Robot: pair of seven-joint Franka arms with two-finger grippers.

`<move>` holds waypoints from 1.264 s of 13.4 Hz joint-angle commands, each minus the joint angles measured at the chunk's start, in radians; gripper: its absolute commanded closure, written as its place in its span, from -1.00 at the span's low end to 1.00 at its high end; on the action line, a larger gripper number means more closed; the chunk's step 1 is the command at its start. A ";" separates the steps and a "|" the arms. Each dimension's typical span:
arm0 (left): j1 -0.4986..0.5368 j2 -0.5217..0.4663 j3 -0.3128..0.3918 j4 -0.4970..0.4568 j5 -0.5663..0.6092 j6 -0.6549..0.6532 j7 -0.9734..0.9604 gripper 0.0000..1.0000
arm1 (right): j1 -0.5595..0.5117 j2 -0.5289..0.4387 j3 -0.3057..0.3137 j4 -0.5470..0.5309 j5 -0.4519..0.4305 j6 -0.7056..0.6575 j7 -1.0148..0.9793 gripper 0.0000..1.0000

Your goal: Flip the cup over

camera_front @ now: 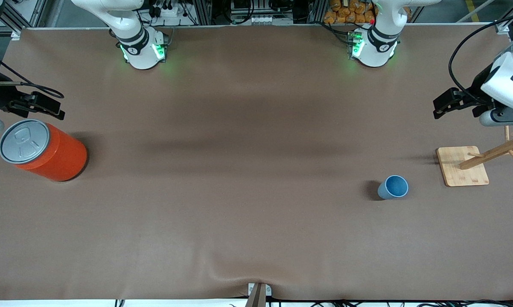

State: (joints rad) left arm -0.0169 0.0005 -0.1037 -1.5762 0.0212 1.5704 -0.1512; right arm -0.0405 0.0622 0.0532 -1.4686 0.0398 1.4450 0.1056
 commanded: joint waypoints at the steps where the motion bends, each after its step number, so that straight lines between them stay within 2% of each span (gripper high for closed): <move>1: 0.003 -0.008 -0.004 -0.002 -0.006 -0.010 -0.007 -1.00 | 0.001 -0.002 0.000 -0.002 0.008 0.005 0.013 -1.00; 17: 0.049 -0.013 0.009 0.001 -0.007 -0.009 0.032 -1.00 | 0.001 -0.002 0.000 -0.002 0.008 0.005 0.014 -1.00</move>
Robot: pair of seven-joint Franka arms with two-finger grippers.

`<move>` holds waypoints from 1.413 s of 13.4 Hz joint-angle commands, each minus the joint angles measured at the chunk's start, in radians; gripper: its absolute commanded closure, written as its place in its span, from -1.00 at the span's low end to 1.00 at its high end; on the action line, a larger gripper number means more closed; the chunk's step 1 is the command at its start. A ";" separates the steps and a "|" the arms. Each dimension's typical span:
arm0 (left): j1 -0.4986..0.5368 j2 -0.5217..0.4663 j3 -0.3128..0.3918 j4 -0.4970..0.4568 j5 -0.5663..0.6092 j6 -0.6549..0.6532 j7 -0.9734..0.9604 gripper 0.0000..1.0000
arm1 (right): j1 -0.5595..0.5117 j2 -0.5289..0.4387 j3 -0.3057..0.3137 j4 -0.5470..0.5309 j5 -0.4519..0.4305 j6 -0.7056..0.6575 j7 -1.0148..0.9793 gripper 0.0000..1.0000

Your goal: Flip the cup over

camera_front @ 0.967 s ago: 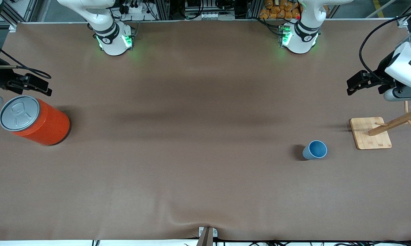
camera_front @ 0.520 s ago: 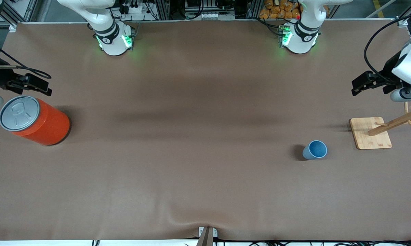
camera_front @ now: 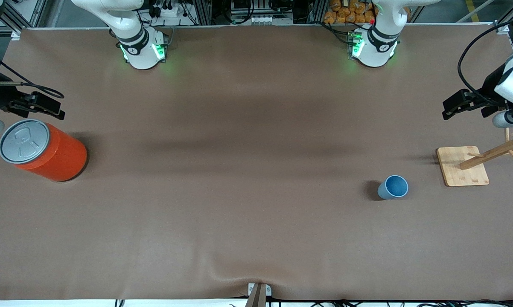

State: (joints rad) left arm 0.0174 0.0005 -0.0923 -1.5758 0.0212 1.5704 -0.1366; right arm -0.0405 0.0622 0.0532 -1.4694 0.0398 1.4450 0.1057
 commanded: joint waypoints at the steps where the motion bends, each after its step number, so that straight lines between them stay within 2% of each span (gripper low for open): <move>1: 0.015 -0.014 -0.003 0.000 -0.007 -0.009 0.017 -1.00 | 0.001 -0.001 0.000 -0.002 0.008 0.005 0.014 -1.00; 19: 0.013 -0.013 -0.009 -0.007 -0.007 -0.021 0.017 -1.00 | -0.002 -0.002 0.000 -0.012 0.008 0.005 0.014 -1.00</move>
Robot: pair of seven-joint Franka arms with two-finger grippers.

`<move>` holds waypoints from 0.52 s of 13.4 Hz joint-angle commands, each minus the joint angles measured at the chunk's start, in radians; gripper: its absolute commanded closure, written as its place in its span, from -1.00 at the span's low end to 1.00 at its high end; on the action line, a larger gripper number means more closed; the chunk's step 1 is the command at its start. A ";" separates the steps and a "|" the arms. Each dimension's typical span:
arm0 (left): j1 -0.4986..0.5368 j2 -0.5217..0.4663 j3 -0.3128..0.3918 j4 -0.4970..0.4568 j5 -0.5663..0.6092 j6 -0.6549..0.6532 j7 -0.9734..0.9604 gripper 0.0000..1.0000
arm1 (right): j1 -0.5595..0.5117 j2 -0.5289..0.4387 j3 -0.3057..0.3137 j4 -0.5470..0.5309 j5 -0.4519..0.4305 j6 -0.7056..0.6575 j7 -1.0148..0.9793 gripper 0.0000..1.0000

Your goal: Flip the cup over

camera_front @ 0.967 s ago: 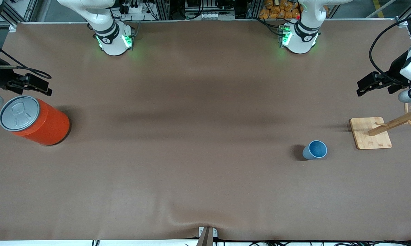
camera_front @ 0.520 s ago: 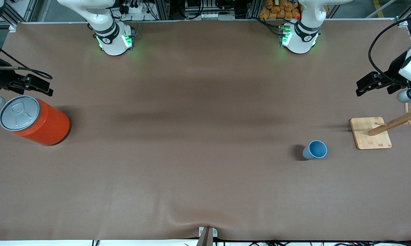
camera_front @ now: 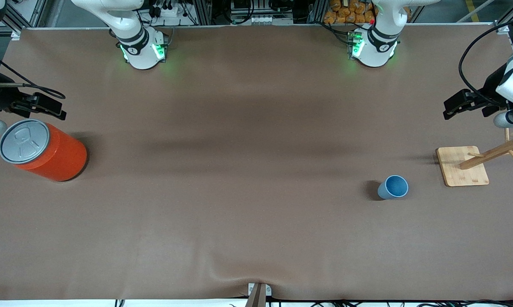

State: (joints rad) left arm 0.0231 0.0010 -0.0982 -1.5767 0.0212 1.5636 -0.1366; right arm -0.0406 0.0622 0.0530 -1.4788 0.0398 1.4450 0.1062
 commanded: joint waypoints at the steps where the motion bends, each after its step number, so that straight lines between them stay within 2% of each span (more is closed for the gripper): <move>1: 0.008 -0.013 -0.003 -0.006 -0.007 -0.017 0.015 -1.00 | -0.002 -0.001 0.001 -0.003 0.008 0.005 0.013 -1.00; 7: 0.008 -0.012 -0.005 0.000 -0.007 -0.017 0.017 -1.00 | -0.004 -0.002 0.001 -0.001 0.008 0.005 0.013 -1.00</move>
